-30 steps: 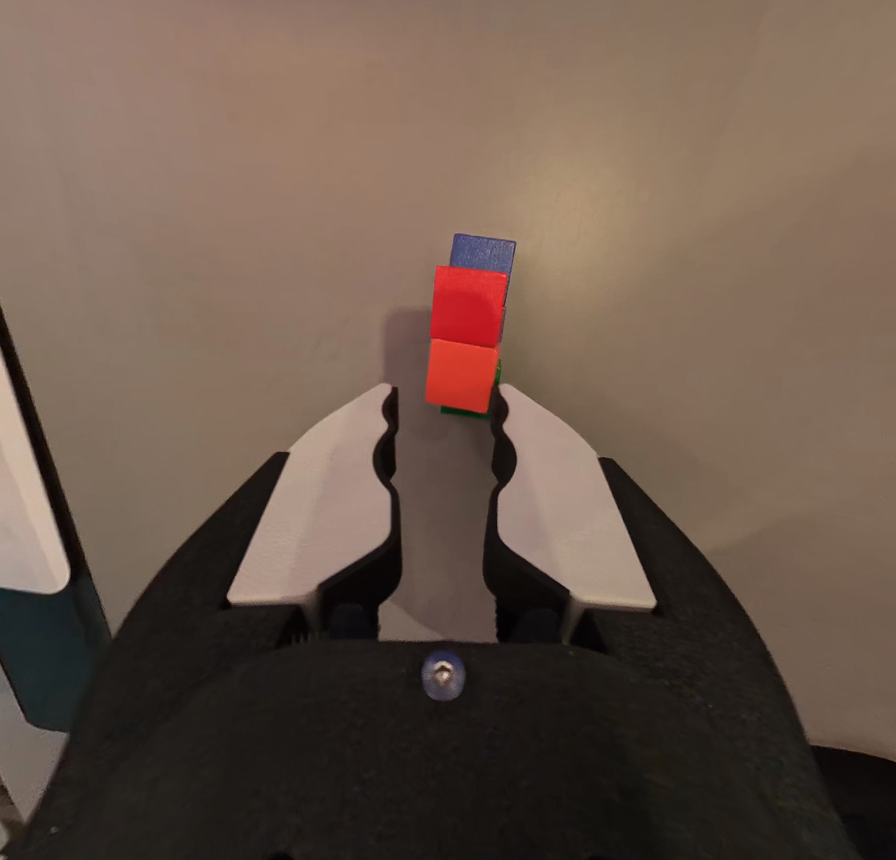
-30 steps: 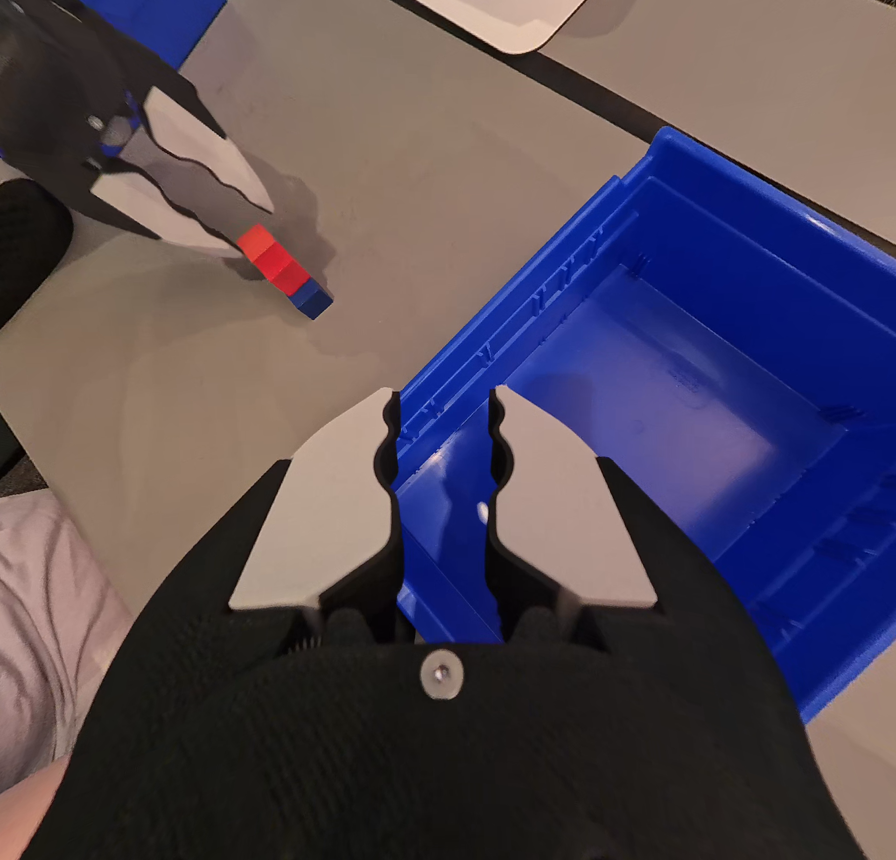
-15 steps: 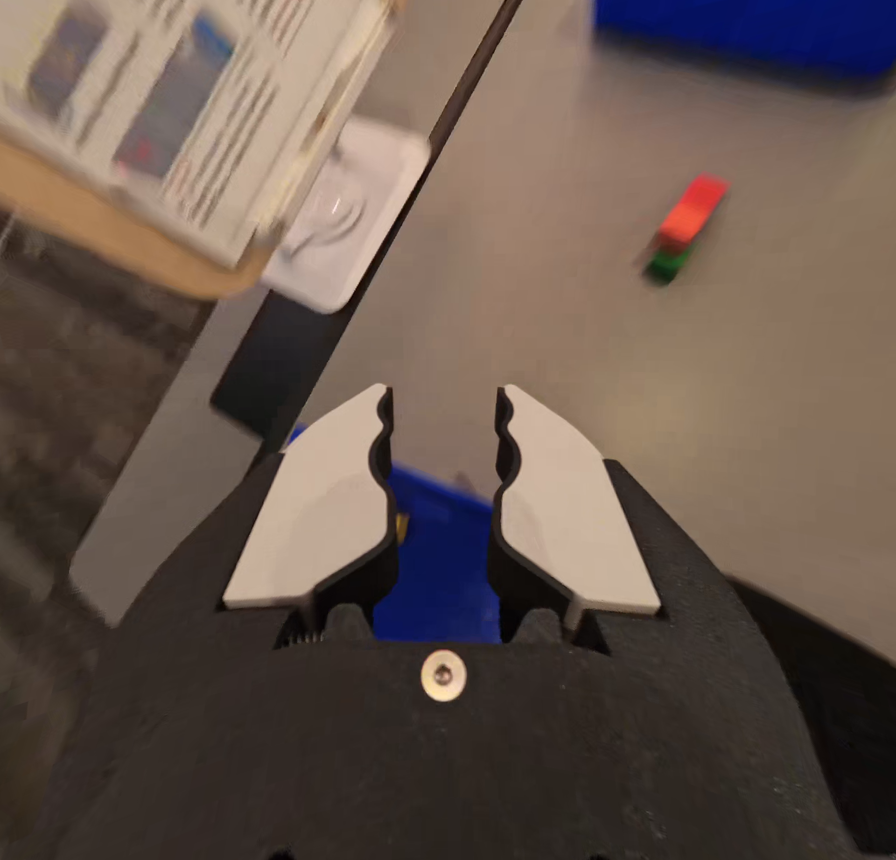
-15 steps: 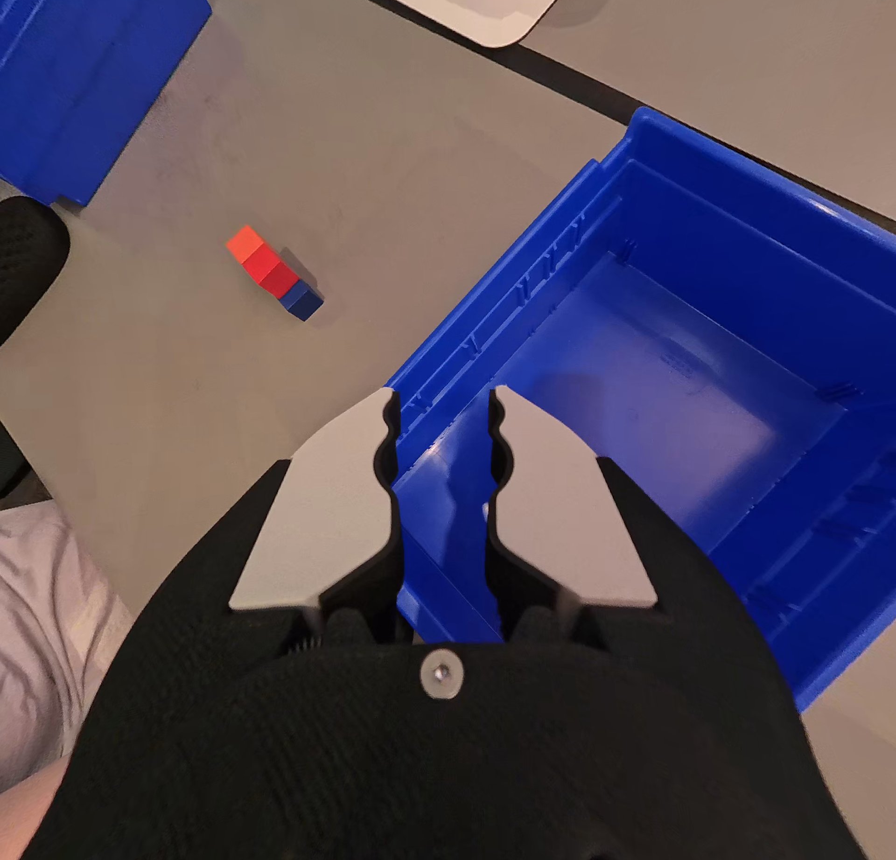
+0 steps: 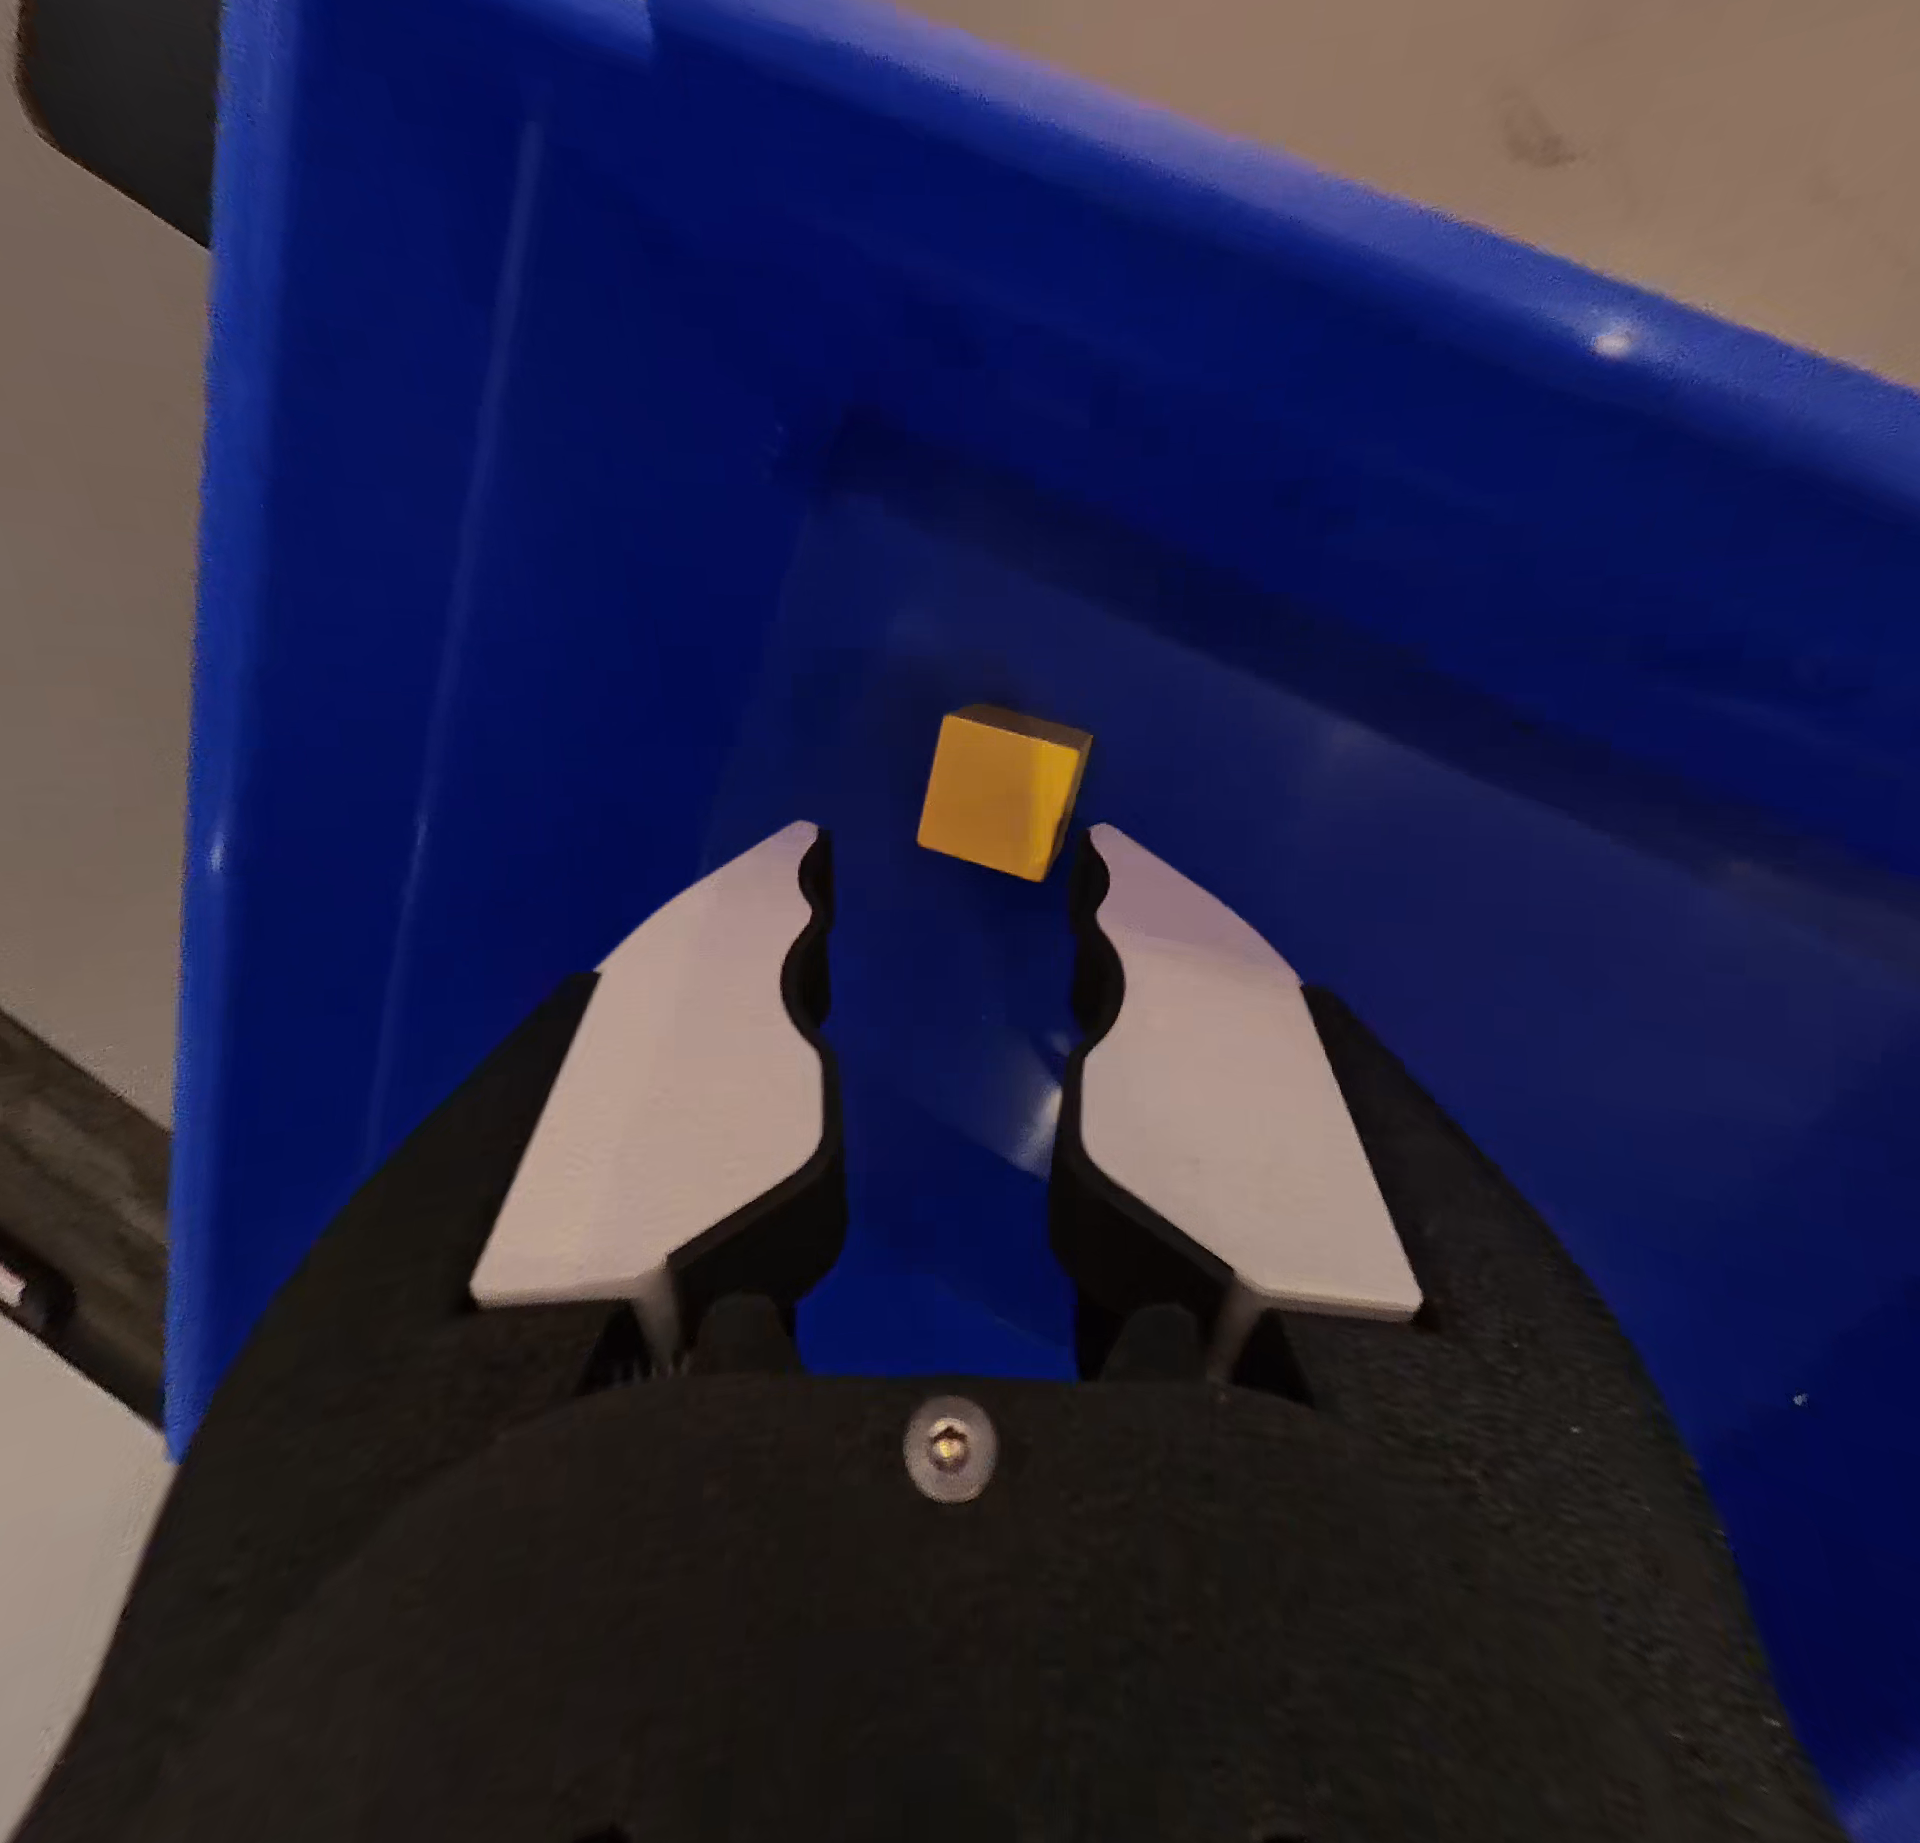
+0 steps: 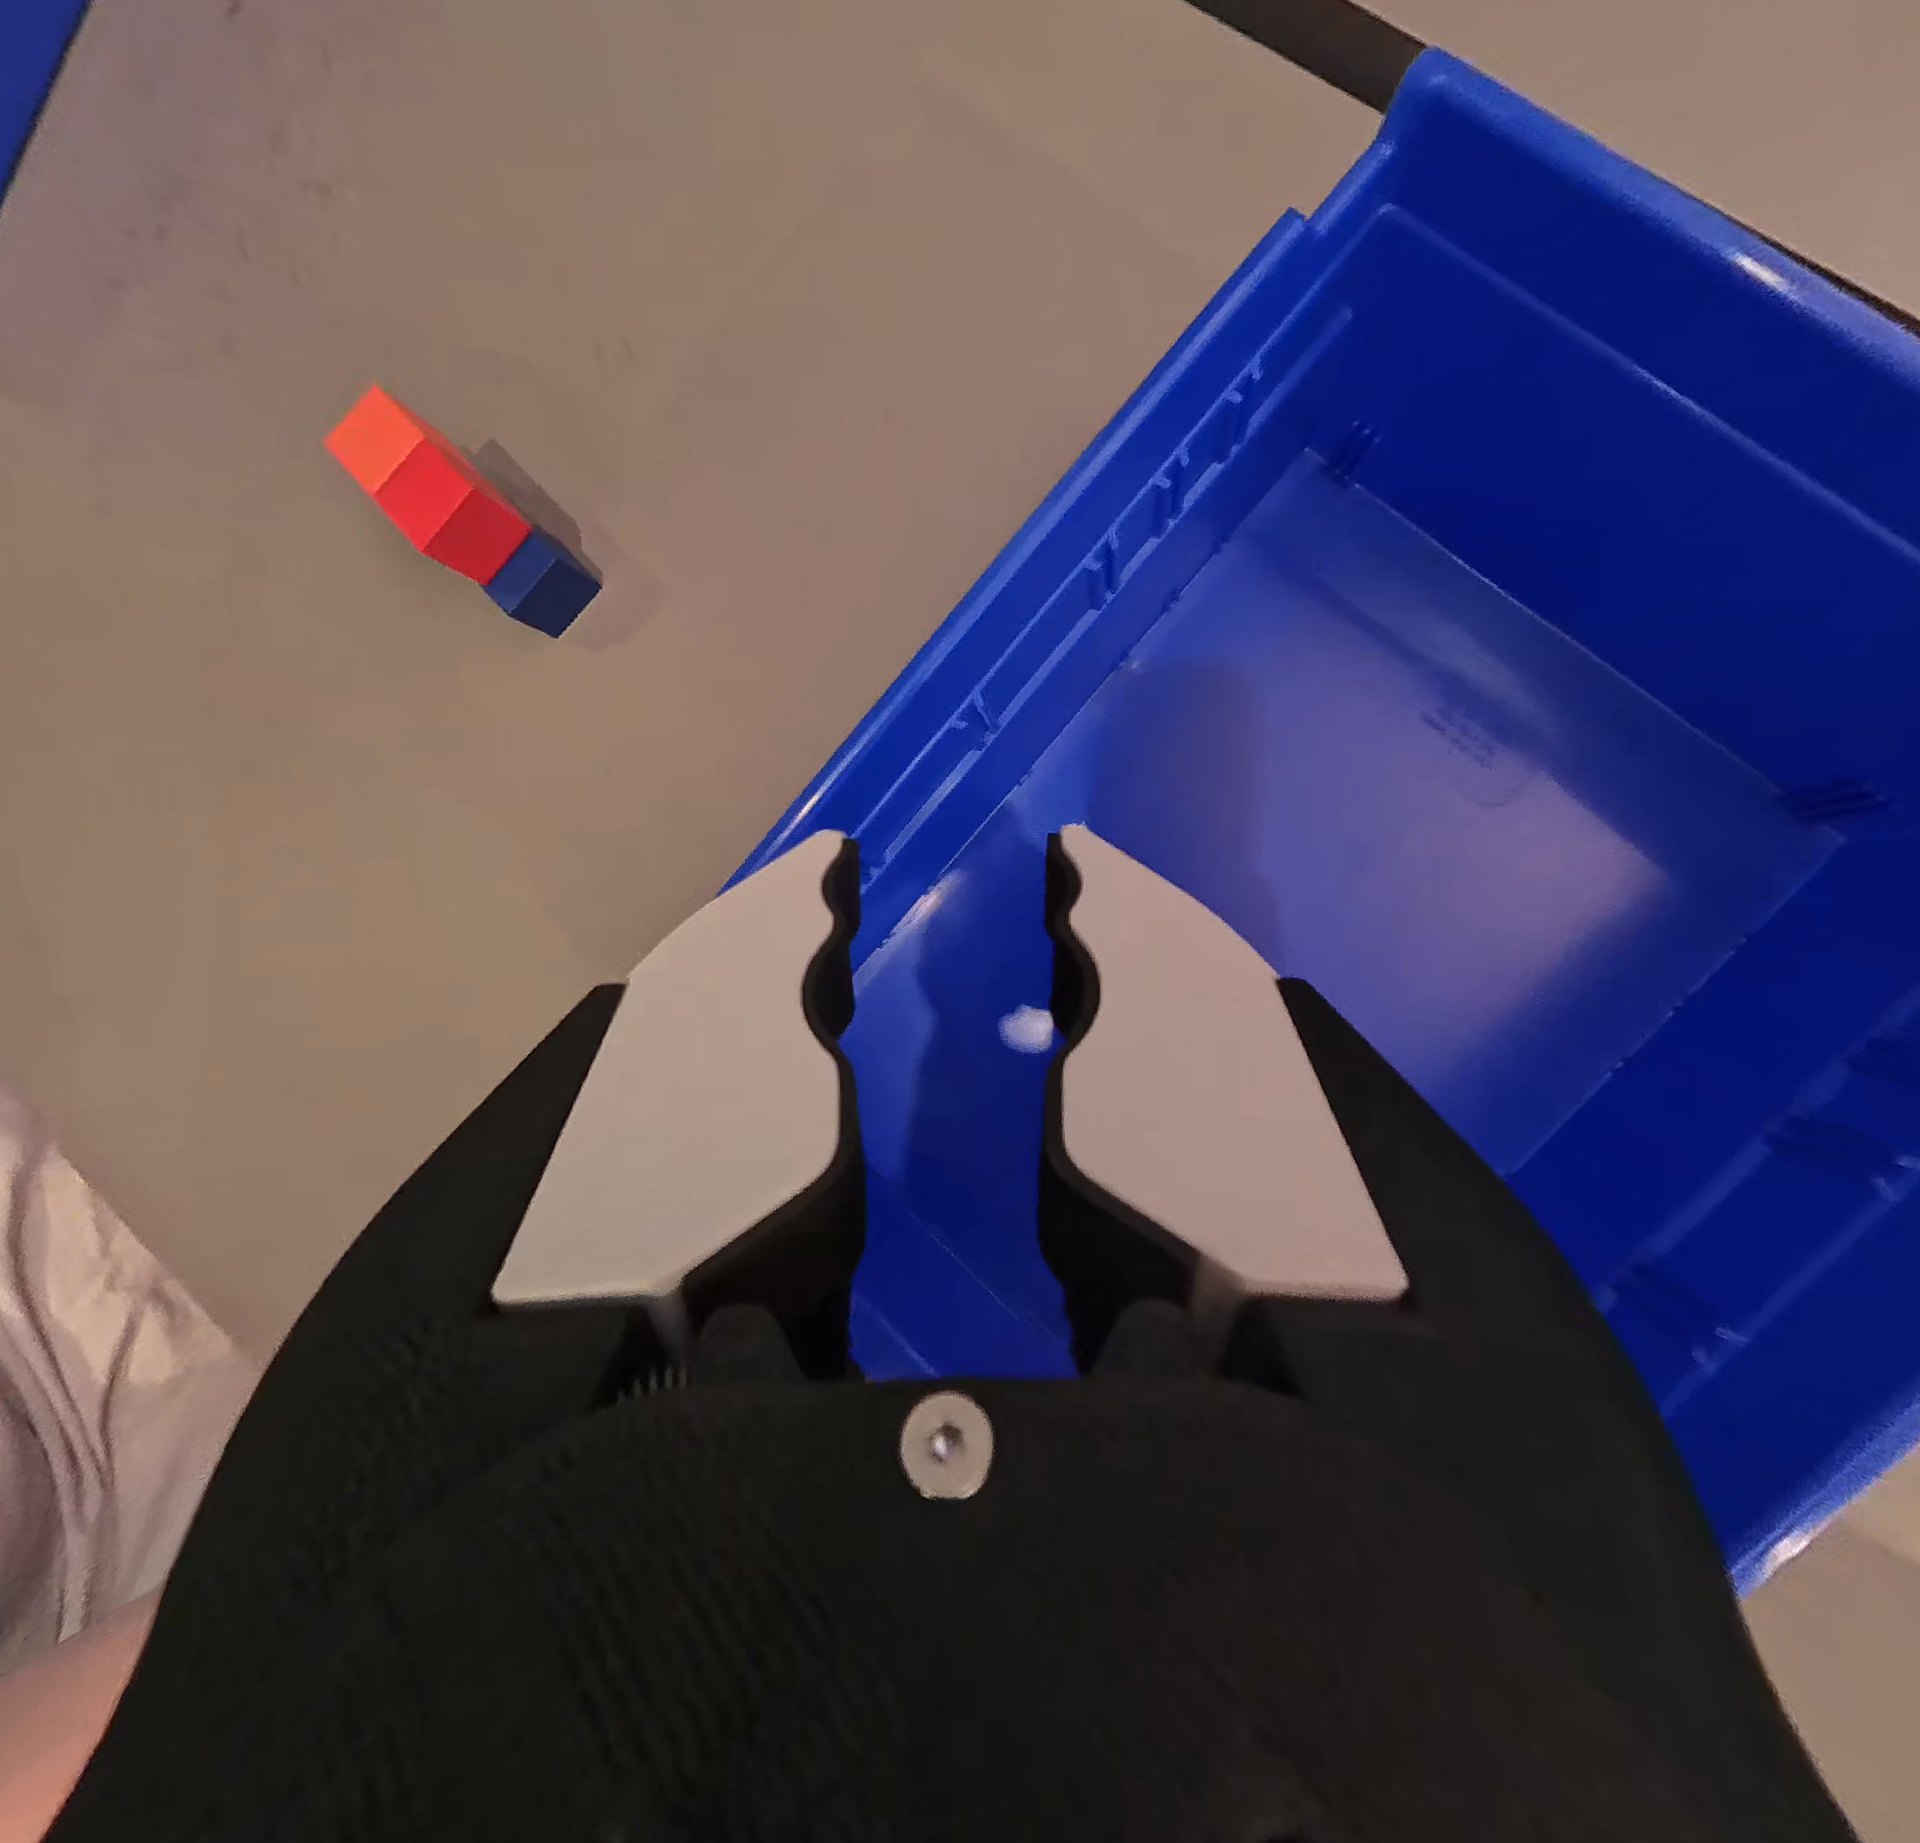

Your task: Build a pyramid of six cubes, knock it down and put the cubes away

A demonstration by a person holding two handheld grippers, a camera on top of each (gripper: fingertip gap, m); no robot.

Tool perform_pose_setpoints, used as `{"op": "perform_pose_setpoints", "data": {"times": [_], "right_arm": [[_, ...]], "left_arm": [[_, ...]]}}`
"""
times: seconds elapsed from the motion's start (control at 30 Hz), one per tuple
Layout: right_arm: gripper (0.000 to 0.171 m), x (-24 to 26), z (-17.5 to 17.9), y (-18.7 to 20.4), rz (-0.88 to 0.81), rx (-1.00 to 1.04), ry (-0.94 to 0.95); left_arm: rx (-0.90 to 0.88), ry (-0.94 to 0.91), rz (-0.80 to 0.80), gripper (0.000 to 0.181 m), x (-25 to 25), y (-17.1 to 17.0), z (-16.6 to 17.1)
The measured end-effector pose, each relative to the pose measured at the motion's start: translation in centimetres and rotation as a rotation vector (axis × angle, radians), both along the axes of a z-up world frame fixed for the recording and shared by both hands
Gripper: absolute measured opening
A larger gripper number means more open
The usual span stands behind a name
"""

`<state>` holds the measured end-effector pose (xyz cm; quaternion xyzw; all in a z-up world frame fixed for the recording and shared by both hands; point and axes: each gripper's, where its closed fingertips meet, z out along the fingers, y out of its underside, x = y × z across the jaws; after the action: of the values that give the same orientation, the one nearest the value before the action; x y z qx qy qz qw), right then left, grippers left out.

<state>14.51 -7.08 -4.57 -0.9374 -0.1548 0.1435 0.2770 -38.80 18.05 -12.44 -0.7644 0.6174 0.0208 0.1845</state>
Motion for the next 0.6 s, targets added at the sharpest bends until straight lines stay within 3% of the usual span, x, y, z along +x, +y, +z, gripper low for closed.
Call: {"op": "perform_pose_setpoints", "data": {"times": [0.13,0.27,0.4,0.5,0.6], "right_arm": [[0.035,0.4,-0.1,0.0,-0.013,-0.005,0.009],[0.034,0.7,0.0,0.0,-0.025,0.002,0.022],[0.034,0.6,0.1,-0.2,-0.016,0.007,0.025],[0.034,0.8,0.3,-0.3,-0.023,0.015,0.032],[0.034,0.9,0.7,-0.3,-0.026,0.029,0.036]], "left_arm": [[-0.054,-0.057,-0.014,0.044,0.8,-0.1,-0.9],[-0.061,-0.044,-0.019,0.029,0.7,-0.1,-1.7],[-0.058,-0.056,0.011,0.028,0.5,-0.3,-0.7],[0.048,-0.105,0.033,0.028,0.4,0.2,3.6],[0.174,-0.241,0.024,0.028,2.7,-0.7,11.8]]}}
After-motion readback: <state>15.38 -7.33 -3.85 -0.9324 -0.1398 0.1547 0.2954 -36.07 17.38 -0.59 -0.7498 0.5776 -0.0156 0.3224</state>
